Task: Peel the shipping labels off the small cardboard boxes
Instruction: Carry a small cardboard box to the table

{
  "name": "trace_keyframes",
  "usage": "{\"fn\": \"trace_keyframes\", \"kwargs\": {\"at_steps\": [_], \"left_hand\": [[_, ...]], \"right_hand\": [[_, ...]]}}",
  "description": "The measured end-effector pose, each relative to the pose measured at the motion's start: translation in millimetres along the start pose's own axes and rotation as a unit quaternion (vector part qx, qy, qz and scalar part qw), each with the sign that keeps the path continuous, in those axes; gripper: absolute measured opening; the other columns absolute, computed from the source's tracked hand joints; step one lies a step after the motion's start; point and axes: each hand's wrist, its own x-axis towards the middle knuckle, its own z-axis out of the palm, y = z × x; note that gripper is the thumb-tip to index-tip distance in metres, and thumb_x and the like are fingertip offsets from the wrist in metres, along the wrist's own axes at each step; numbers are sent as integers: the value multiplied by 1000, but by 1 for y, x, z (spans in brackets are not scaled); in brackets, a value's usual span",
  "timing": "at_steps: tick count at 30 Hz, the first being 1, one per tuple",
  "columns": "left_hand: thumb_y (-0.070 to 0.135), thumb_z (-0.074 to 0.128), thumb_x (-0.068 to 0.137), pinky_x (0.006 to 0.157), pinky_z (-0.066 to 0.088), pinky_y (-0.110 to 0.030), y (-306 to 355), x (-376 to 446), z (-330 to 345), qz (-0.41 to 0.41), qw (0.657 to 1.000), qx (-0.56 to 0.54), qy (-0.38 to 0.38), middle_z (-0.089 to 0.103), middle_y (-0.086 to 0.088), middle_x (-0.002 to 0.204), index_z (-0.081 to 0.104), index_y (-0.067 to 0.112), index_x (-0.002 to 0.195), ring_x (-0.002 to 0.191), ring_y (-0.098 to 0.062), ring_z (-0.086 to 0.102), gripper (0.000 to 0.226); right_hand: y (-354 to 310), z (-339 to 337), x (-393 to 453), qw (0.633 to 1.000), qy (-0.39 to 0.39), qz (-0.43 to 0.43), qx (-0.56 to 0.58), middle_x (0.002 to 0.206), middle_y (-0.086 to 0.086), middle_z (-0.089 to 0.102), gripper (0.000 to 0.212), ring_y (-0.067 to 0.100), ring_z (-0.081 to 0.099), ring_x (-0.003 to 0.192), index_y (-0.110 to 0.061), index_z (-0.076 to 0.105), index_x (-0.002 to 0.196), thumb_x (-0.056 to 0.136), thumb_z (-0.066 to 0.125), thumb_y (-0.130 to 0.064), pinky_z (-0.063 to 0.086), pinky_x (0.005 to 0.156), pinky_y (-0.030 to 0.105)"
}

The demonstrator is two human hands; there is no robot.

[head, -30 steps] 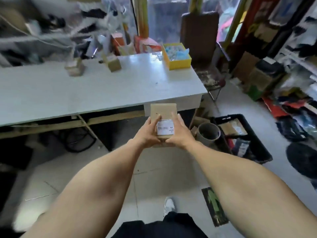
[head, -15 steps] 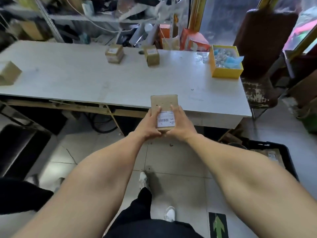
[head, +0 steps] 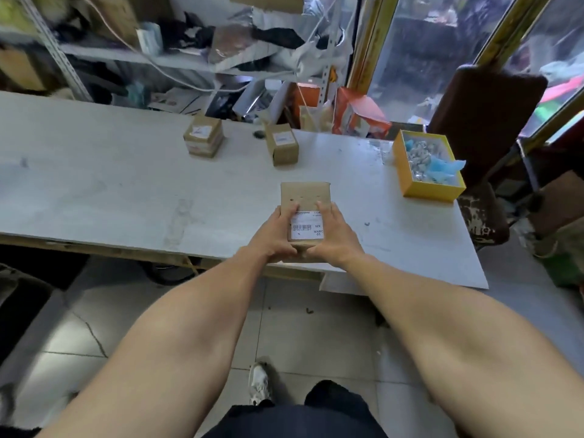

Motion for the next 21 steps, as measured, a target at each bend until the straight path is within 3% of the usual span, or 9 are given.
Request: {"fn": "trace_keyframes", "kwargs": {"at_steps": [6,12,18,21], "left_hand": [[10,80,64,105,40,-31,-15,52,-19,-26,1000,9,-16,38,-9,146,17,19,156,130,-27,46,112],[11,82,63,105,44,-34,-25,110,-28,-49,998,27,-21,38,-6,147,18,21,157,129,-26,48,114],[15,75,59,89,54,-37,-41,133,-16,-48,998,21,-23,35,1,140,17,26,154,116,-23,53,112],[22,78,60,88,55,-39,-55,136,-5,-42,998,30,-41,29,2,149,13,32,154,118,-24,54,114]], "right_hand": [[2,0,60,999,-37,21,6,159,-2,13,121,27,47,127,-34,9,150,56,85,-46,47,100,41],[20,-4,121,997,-70,9,18,161,0,9,121,29,48,127,-33,8,151,58,82,-55,47,100,40],[40,2,145,994,-92,5,58,162,-3,4,123,25,40,136,-30,3,153,61,82,-51,47,97,38],[44,11,143,991,-114,31,66,163,-3,-1,123,25,41,134,-28,3,154,63,83,-49,46,96,37]]}}
